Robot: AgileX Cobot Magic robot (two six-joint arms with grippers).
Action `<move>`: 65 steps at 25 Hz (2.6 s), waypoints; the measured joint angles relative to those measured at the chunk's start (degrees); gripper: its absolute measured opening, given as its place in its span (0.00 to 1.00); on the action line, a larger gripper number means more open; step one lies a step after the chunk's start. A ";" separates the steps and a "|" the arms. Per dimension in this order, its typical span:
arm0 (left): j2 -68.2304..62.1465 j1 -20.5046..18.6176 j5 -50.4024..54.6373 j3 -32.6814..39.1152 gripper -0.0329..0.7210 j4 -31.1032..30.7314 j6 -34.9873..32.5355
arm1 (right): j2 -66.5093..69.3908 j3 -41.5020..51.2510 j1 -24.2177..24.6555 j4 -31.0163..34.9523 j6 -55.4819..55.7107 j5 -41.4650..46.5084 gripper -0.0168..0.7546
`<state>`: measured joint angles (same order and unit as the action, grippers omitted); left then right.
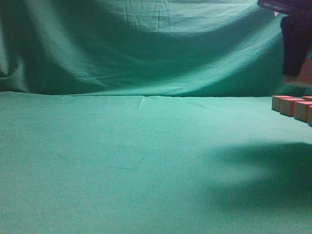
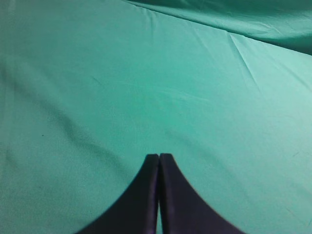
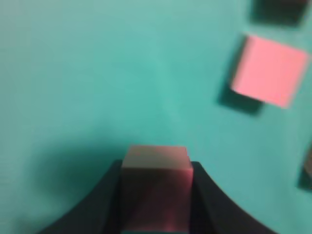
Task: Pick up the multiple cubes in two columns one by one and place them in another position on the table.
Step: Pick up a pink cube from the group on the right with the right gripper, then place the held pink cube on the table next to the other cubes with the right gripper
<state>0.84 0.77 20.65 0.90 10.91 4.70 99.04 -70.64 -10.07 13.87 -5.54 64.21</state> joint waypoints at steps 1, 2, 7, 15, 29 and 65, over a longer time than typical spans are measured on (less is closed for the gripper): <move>0.00 0.00 0.00 0.00 0.04 0.00 0.00 | 0.00 -1.31 0.00 1.83 -2.43 0.27 0.36; 0.00 0.00 0.00 0.00 0.04 0.00 0.00 | 0.10 -2.45 -0.23 3.66 -4.40 0.44 0.36; 0.00 0.00 0.00 0.00 0.04 0.00 0.00 | 1.26 -10.35 -5.83 3.51 -9.81 0.56 0.36; 0.00 0.00 0.00 0.00 0.04 0.00 0.00 | 12.07 -24.57 -17.86 -9.04 -8.74 1.33 0.36; 0.00 0.00 0.00 0.00 0.04 0.00 0.00 | 26.19 -35.64 -20.40 -14.75 -8.51 4.55 0.36; 0.00 0.00 0.00 0.00 0.04 0.00 0.00 | 31.01 -37.39 -20.40 -16.82 -1.05 5.80 0.86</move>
<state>0.84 0.77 20.65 0.90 10.91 4.70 130.05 -108.04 -30.48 -2.95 -6.59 70.01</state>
